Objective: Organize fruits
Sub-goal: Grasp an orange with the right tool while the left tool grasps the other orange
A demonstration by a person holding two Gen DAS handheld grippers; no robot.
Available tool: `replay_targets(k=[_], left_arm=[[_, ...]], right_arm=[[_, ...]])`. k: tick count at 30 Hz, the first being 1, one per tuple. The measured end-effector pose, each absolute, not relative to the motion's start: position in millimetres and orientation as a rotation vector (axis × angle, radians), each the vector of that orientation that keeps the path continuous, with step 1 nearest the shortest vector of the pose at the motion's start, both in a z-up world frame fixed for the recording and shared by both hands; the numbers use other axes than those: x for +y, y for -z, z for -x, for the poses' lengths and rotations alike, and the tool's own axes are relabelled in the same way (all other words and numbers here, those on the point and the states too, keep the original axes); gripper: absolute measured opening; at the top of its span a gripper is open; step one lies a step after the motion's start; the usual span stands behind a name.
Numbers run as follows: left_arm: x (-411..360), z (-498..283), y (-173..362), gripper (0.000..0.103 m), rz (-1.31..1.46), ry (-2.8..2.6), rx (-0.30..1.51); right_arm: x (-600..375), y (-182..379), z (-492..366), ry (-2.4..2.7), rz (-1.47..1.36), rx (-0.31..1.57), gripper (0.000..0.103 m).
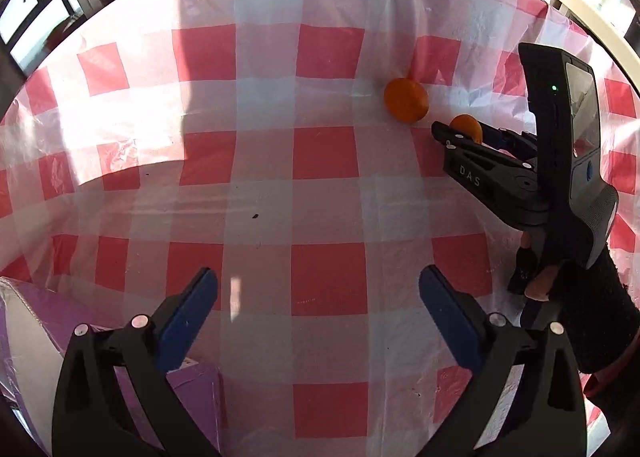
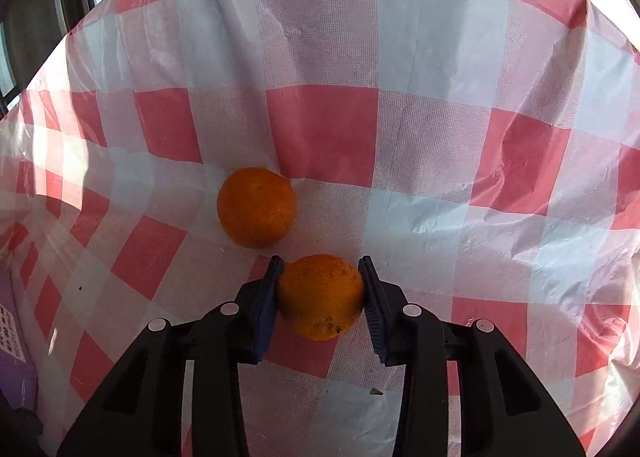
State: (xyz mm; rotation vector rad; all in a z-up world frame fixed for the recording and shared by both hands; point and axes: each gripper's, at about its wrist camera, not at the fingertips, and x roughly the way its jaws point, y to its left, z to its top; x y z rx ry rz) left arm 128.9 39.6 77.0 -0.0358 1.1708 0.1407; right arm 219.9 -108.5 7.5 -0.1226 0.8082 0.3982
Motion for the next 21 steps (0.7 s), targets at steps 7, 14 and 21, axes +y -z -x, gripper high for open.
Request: replay_targets(k=[7,14,21], left_arm=[[23,-185,-64,0.101,0.027,-0.093,1.137],[16,-246,-52,0.097,0.073,-0.065,1.016],[0,-273,-37,0.079,-0.017,-0.038,0.988]], right_arm=[[-188,-16,-201,-0.265,-0.057,0.792,0.038],[-252,-4,-178,-0.113,-0.210,0.803,0.038],[-246,-4,-179,-0.130,-0.189,0.798,0.038]])
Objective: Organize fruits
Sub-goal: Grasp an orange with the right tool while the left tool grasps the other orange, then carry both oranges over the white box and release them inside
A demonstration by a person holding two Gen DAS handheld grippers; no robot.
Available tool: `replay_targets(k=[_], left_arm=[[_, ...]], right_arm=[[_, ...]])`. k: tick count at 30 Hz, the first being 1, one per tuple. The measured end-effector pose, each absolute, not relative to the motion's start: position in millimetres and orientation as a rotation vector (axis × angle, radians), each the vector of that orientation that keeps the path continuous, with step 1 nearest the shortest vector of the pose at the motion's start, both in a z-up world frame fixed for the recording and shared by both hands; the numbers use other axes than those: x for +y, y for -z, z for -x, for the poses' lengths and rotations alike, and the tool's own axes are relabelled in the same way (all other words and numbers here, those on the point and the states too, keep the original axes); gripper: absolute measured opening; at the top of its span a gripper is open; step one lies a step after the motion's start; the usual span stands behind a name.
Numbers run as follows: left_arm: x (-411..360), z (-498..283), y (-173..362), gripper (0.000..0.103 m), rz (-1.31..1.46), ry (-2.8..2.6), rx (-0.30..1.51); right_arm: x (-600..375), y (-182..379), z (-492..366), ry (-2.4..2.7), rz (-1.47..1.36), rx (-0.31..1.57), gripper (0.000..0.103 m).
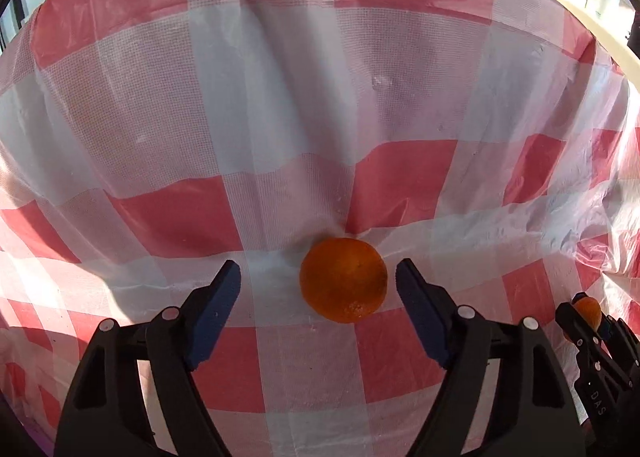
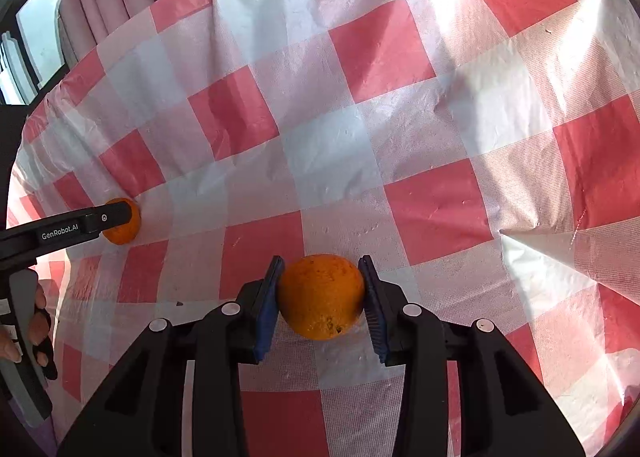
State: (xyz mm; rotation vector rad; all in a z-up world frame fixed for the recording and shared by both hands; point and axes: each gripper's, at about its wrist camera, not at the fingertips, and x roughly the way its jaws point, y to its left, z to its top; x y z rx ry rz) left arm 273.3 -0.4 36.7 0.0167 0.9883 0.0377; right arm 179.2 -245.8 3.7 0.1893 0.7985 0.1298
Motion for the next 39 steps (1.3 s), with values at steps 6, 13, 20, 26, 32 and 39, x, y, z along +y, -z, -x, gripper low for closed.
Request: replay_targets(k=[6,13,20,26,32,39], left_arm=[[-23,-273,-22,0.058,-0.114,-0.004,1.005],[-22,-268,-21,0.044,-0.088,-0.005,1.017],[-29,-229,-32,0.043,-0.053,0.043,1.067],[-31,-179,-34,0.043,-0.021,0.065,1.104],[-31,-129,-37,0.043,-0.021,0.109,1.136],[-7,-79,-52,0.043,0.019,0.131,1.169]], right_arm=[[-244,1,-188,-0.154,-0.239,0.797,0.039],[-246,2,-186,-0.156,-0.243,0.796,0.039],[-245,3,-186,-0.163,-0.254,0.795,0.039],[-242,2,-185,-0.149,-0.230,0.797,0.039],[-232,-6,-151,-0.140,-0.247,0.826,0.038],[-203,-5,-75,-0.152,-0.253,0.892,0.038]])
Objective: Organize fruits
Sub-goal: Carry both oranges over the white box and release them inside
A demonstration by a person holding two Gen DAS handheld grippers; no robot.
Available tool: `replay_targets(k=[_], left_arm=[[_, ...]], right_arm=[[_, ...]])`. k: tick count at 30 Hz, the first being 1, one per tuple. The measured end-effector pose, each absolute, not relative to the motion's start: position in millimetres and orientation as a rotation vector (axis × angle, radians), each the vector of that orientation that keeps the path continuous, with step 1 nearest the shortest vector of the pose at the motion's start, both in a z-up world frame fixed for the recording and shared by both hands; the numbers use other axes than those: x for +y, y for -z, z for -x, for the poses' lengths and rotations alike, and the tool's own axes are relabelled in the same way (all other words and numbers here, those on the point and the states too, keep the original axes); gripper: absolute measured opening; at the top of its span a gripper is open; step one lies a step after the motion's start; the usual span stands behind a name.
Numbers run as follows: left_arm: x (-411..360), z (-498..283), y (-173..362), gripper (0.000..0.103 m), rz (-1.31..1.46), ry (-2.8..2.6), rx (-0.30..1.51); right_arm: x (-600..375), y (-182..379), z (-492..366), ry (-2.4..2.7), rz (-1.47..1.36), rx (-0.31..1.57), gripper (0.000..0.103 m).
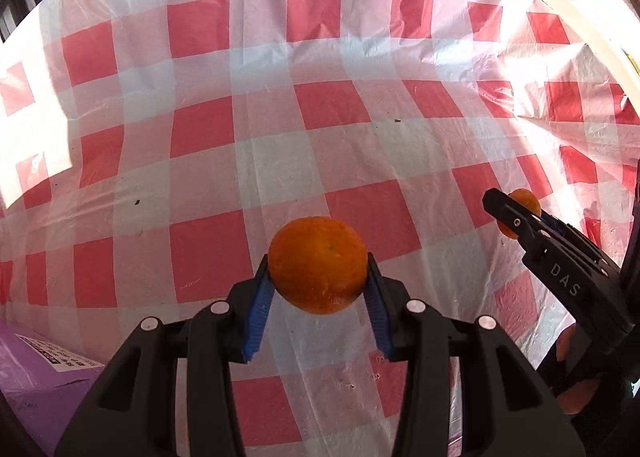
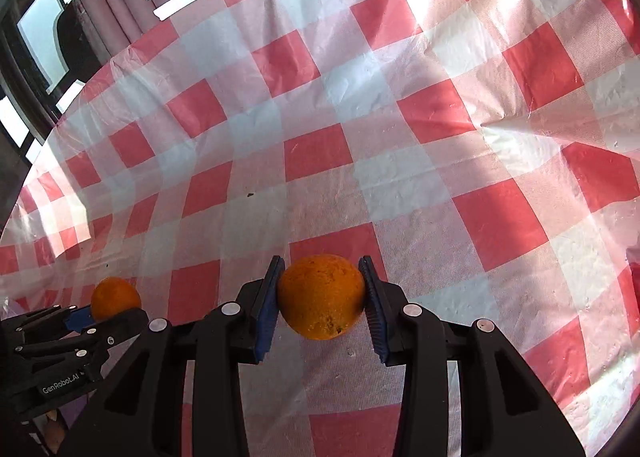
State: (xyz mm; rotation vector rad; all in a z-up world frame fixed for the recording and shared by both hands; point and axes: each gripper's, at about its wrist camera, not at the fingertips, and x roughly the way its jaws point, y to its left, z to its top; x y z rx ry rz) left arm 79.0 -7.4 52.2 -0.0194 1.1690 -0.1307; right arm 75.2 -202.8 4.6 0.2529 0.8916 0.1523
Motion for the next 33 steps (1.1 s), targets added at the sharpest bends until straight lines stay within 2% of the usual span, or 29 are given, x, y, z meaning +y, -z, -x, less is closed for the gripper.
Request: replay_targets(k=[6,18,33], left_arm=[[11,-48,-80,0.043,0.026,0.159,1.142],[70,14,-134,0.043,0.014,0.182,1.023],[190,65,-144,0.044,0.088,0.052,0.972]], right_arm=[[-173,-14,-24,-0.183,-0.236,0.932,0.038],[-99,-72,49,-0.252,-0.194,0.867,0.038],[35,-117,101,-0.518,-0.021,0.790,0.038]])
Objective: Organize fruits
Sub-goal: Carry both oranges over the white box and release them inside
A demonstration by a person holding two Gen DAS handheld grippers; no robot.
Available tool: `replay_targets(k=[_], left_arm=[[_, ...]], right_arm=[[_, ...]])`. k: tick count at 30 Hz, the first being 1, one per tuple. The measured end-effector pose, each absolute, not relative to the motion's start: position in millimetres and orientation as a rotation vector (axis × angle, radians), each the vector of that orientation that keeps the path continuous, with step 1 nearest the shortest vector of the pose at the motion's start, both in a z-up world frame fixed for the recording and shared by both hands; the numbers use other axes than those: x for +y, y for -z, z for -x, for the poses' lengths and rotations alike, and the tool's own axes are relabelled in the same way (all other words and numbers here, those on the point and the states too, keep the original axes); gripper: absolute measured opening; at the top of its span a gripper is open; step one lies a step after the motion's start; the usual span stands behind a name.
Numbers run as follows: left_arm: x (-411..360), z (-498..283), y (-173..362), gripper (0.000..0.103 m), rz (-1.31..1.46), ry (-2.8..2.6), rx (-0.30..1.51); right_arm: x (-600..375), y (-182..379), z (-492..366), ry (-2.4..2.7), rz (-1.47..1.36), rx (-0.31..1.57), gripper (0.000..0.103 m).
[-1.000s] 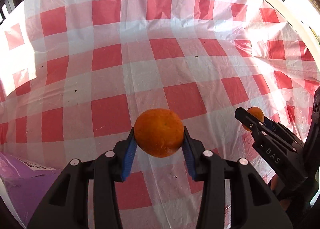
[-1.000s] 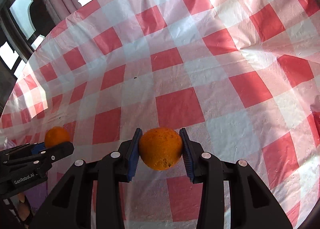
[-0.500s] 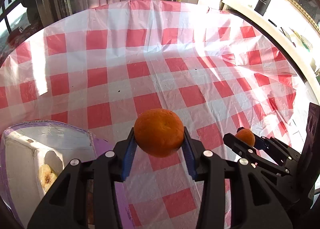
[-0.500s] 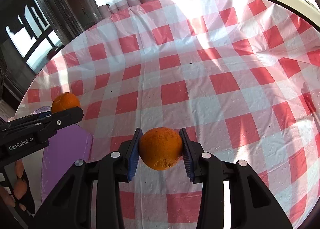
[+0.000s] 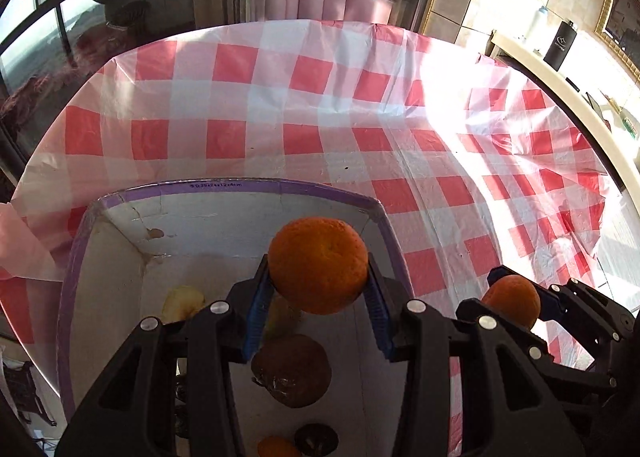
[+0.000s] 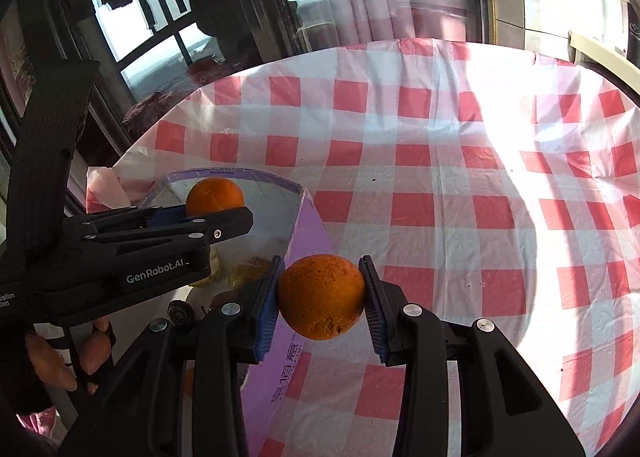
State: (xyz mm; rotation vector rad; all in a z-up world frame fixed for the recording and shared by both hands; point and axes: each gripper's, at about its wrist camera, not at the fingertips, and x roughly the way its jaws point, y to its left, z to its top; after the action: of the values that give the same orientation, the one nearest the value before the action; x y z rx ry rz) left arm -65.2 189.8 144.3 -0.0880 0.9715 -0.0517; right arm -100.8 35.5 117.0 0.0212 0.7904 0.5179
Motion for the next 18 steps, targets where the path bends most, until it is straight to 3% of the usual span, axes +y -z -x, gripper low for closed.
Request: replay_targets(k=[10,18], left_arm=[[269,79,-117,0.044,0.173,-0.080,1.047],[279,72,-91,0.044,0.157,-0.046,1.147]], right_arm=[[115,-103,133,-0.764,0.180,0.861,0.038],[166,-66,145,-0.898,0.417,1.032,0.038]])
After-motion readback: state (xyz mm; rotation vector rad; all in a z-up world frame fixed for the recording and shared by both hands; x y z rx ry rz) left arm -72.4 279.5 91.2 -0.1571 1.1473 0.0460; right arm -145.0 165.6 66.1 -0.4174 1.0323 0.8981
